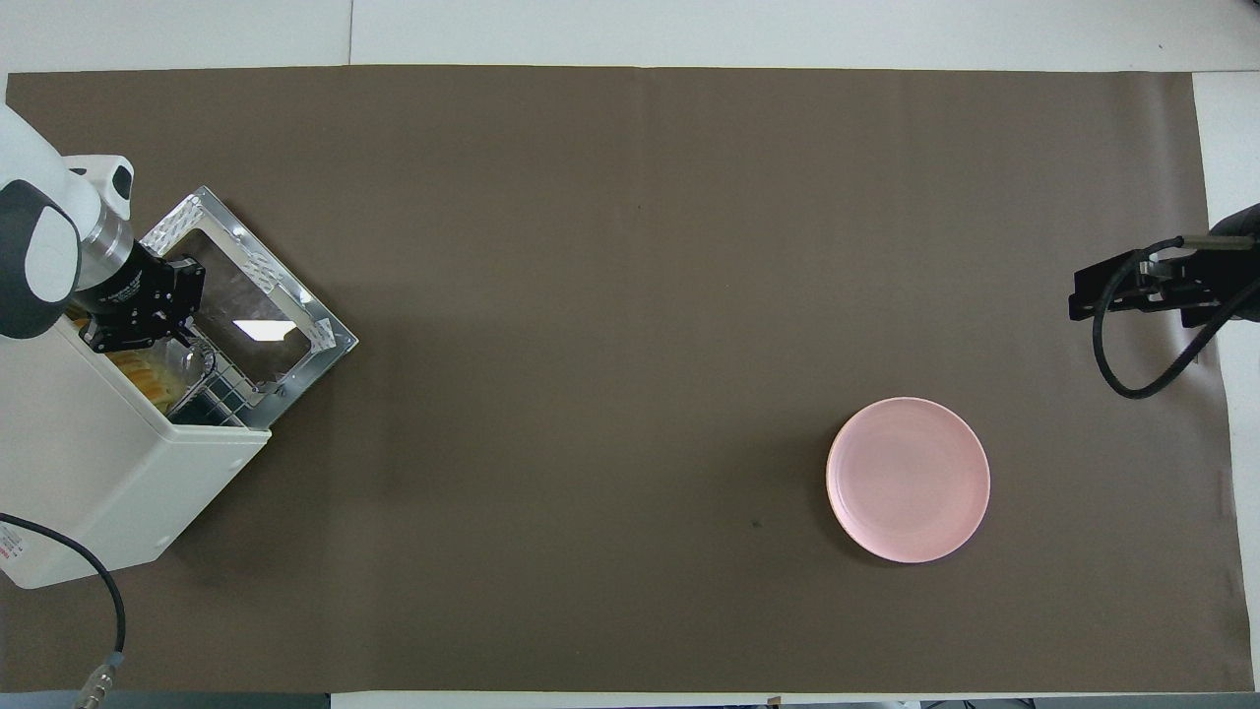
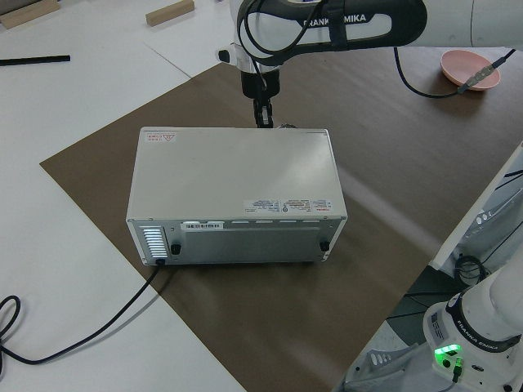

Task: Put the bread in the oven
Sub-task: 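Push the foil tray into the toaster oven with the left gripper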

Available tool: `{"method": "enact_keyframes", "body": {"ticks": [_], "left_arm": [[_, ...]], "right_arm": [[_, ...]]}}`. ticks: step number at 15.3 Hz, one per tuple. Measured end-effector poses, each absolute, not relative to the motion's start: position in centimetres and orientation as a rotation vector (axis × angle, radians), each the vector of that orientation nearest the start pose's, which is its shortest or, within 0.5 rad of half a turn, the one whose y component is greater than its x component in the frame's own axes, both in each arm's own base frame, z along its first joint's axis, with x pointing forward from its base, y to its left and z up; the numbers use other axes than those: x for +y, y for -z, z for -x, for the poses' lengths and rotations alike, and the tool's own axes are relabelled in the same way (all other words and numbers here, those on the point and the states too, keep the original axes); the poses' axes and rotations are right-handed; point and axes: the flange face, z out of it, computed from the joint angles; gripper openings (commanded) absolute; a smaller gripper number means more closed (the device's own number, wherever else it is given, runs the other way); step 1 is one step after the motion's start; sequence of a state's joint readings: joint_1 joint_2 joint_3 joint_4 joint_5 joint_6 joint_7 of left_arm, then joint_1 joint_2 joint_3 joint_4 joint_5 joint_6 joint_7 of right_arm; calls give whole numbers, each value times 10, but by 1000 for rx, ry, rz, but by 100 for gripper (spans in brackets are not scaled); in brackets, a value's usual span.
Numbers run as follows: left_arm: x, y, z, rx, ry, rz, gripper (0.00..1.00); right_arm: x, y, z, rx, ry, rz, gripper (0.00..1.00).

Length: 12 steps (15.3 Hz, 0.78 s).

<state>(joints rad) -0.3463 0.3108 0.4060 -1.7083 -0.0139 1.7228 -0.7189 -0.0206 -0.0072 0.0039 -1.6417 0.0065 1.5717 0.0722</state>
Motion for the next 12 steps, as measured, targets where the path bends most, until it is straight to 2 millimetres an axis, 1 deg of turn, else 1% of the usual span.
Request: {"method": "enact_keyframes", "body": {"ticks": [1,5,9,10,12], "left_arm": [[16,-402,-608,-1111,-326,2715,100],[14,-403,-609,-1065,-319,2741,100],[7,-404,-613,-1037,-286,2767,100],[5,-406,-615,-1023,-262,2781,100],[3,-419,-621,-986,-216,2810,100]], "right_arm": [[-8,-595,-550,140,-99,3132,100],[-8,-595,-550,140,-99,3132,100],[-8,-595,-550,140,-99,3132,100],[-8,-595,-550,140,-99,3132,100],[-8,-595,-550,140,-99,3132,100]]}}
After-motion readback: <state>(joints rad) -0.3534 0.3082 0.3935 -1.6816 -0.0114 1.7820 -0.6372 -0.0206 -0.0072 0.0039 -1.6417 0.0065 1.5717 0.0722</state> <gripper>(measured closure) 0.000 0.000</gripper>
